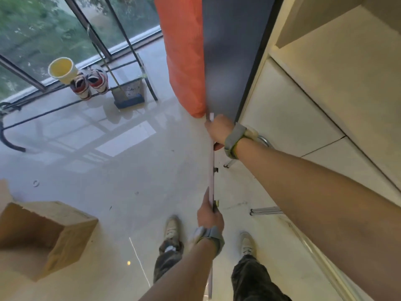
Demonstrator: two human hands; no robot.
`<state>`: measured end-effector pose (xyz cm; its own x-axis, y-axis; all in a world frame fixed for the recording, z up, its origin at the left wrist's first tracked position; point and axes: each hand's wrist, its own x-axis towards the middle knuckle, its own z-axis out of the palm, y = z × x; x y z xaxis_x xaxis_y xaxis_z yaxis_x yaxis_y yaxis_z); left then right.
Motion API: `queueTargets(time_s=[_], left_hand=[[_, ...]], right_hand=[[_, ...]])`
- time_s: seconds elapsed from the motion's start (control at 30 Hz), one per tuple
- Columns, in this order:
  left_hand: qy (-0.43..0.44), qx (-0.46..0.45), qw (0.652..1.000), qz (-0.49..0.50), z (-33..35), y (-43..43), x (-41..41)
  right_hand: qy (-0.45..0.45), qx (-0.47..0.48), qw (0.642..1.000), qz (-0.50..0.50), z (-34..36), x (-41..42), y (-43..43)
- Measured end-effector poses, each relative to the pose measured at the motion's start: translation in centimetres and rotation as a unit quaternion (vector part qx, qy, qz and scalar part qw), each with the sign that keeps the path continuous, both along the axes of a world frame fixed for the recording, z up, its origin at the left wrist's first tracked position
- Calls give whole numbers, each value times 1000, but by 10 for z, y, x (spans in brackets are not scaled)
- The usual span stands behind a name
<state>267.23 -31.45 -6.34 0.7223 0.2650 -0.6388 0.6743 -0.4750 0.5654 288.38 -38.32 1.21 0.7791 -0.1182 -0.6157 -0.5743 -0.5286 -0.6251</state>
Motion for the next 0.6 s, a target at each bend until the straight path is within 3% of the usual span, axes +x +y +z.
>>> queueTargets(time_s=[0.1, 0.2, 0.27, 0.37, 0.43, 0.6], left_hand=[[53, -40, 992, -107, -6, 38, 0], [110, -64, 962, -242, -5, 79, 9], [102, -53, 945, -307, -1, 99, 27], [26, 41, 908, -417, 9, 112, 74], [-30, 110, 855, -506, 18, 111, 108], [-194, 244, 677, -667, 43, 72, 180]], right_hand=[[-1, -74, 997, 19, 12, -19, 13], [57, -119, 991, 17, 4, -70, 16], [93, -151, 984, -8, -16, -115, 13], [101, -134, 984, -63, -35, -179, 11], [70, -104, 986, -106, -38, -206, 6], [-19, -95, 982, -164, -32, -244, -22]])
